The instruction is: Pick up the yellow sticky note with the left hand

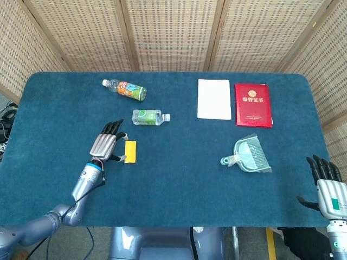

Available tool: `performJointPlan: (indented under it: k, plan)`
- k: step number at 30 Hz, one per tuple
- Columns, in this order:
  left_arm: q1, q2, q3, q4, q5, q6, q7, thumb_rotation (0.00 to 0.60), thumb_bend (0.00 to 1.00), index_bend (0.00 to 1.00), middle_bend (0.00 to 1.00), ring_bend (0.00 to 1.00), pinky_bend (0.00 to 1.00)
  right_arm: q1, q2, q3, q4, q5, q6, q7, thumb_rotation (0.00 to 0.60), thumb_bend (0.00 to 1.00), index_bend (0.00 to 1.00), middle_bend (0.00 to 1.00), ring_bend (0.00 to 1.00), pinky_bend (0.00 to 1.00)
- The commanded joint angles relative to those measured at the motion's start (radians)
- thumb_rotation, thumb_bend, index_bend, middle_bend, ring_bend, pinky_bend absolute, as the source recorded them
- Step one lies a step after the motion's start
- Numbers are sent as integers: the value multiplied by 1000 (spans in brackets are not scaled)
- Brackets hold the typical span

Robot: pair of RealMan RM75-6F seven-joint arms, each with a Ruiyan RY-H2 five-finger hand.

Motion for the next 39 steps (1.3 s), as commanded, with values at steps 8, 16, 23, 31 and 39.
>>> performJointPlan:
  k: [8,16,23,31,39]
  plan:
    - [9,47,42,-79,-10,-56,33,600,147,400,0,0,0,0,0,-2,-2,1,-1,-3,600,0,55,0,0,0]
    - [-8,30,32,-87,-42,-79,82,600,148,404,0,0,0,1,-1,-1,0,3,-3,-2,600,0,55,0,0,0]
    - [-21,6,28,-64,-59,-94,100,600,152,415,0,0,0,2,1,-1,2,6,-6,2,600,0,55,0,0,0]
    - [-25,-5,23,-47,-67,-93,101,600,170,420,0,0,0,2,2,-1,2,7,-6,5,600,0,55,0,0,0]
    - [-23,-8,28,-35,-71,-100,93,600,166,421,0,0,0,3,1,-3,0,6,-7,0,600,0,55,0,0,0]
